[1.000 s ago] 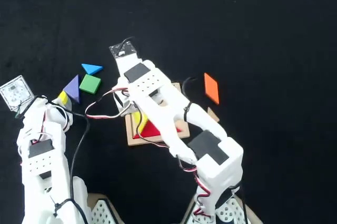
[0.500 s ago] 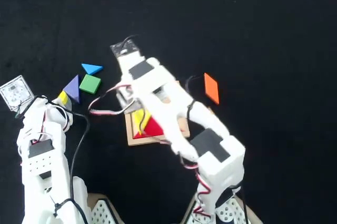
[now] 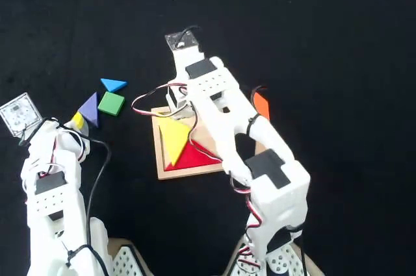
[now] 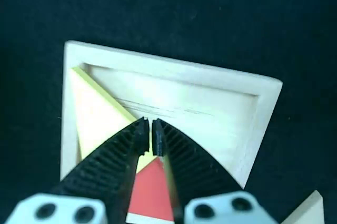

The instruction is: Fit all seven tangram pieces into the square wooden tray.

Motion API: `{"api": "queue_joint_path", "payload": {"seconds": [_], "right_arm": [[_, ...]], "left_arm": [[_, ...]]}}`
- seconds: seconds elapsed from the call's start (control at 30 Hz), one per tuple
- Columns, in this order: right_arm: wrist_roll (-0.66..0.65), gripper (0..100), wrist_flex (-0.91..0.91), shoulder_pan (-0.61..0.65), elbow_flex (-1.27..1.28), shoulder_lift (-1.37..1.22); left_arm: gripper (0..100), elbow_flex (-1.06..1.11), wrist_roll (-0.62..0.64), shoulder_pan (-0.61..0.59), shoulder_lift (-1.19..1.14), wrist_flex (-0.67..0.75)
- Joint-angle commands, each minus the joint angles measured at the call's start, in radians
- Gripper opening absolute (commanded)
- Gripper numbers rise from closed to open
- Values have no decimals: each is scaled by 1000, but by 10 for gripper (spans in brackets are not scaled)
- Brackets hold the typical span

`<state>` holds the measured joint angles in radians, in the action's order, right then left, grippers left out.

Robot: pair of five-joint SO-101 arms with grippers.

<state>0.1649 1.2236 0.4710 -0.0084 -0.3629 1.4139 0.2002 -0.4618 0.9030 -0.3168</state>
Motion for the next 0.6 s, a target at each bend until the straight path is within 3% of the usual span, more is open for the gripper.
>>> {"api": "queue_joint_path", "payload": {"seconds": [0.0,0.57], "right_arm": [[-15,15,-11,12,-15,4],[-92,14,74,35,25,10]], "left_arm": [[220,-8,-3,15,8,8],[220,-7,-3,15,8,8]]}}
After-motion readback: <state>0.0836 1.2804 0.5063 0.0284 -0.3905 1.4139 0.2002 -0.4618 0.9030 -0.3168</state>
